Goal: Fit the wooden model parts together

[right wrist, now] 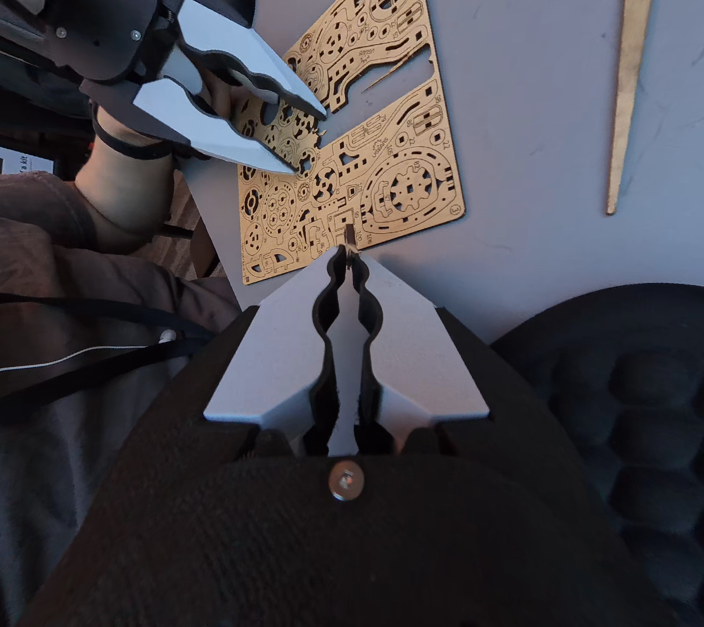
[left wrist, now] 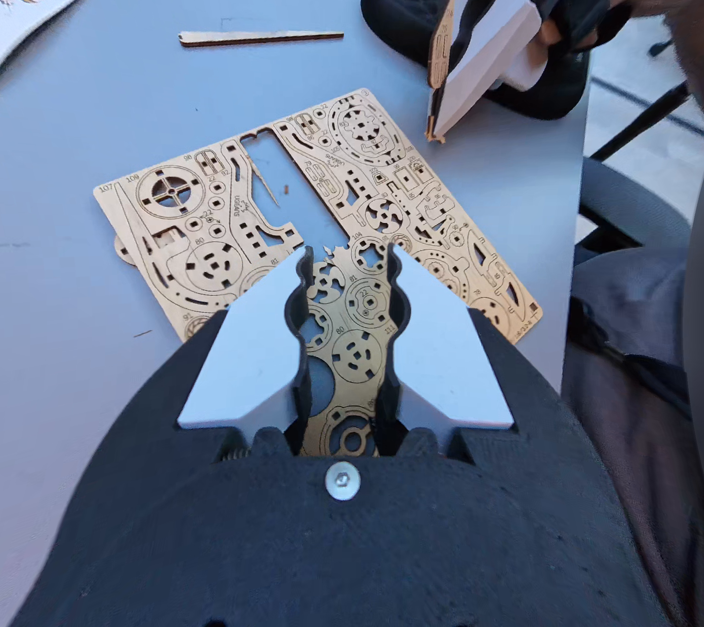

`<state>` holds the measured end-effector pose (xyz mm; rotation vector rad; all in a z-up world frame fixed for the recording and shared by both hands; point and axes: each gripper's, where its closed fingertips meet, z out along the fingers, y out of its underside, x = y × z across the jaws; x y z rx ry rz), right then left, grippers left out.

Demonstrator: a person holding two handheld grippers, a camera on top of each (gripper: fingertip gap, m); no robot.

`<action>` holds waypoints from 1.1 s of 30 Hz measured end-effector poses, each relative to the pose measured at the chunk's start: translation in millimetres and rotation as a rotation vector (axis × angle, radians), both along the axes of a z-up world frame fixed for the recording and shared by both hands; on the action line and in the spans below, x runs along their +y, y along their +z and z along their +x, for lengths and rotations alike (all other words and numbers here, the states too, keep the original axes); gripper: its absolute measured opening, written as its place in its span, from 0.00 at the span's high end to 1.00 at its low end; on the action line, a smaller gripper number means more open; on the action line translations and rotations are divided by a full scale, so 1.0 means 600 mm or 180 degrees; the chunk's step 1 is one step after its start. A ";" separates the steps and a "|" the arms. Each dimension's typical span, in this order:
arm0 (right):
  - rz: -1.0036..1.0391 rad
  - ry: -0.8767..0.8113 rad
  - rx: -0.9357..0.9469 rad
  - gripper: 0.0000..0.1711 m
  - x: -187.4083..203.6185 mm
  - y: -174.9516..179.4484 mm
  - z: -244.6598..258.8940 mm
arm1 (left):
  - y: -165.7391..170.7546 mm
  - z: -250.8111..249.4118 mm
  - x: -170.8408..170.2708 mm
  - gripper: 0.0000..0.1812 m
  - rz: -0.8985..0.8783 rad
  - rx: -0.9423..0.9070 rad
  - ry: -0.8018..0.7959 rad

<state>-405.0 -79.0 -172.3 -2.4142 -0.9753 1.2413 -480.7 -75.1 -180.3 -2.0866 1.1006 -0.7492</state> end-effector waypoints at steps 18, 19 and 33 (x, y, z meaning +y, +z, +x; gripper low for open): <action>0.0134 0.0038 0.0071 1.00 0.012 0.018 0.005 | 0.007 -0.019 0.012 0.78 -0.0019 -0.0002 0.0162; 0.0126 0.0037 0.0076 1.00 0.012 0.019 0.006 | 0.006 -0.020 0.012 0.78 0.0030 0.0044 0.0157; -0.0003 0.0091 -0.0047 1.00 -0.007 0.012 -0.002 | 0.012 -0.051 0.016 0.73 0.0038 0.0037 0.0527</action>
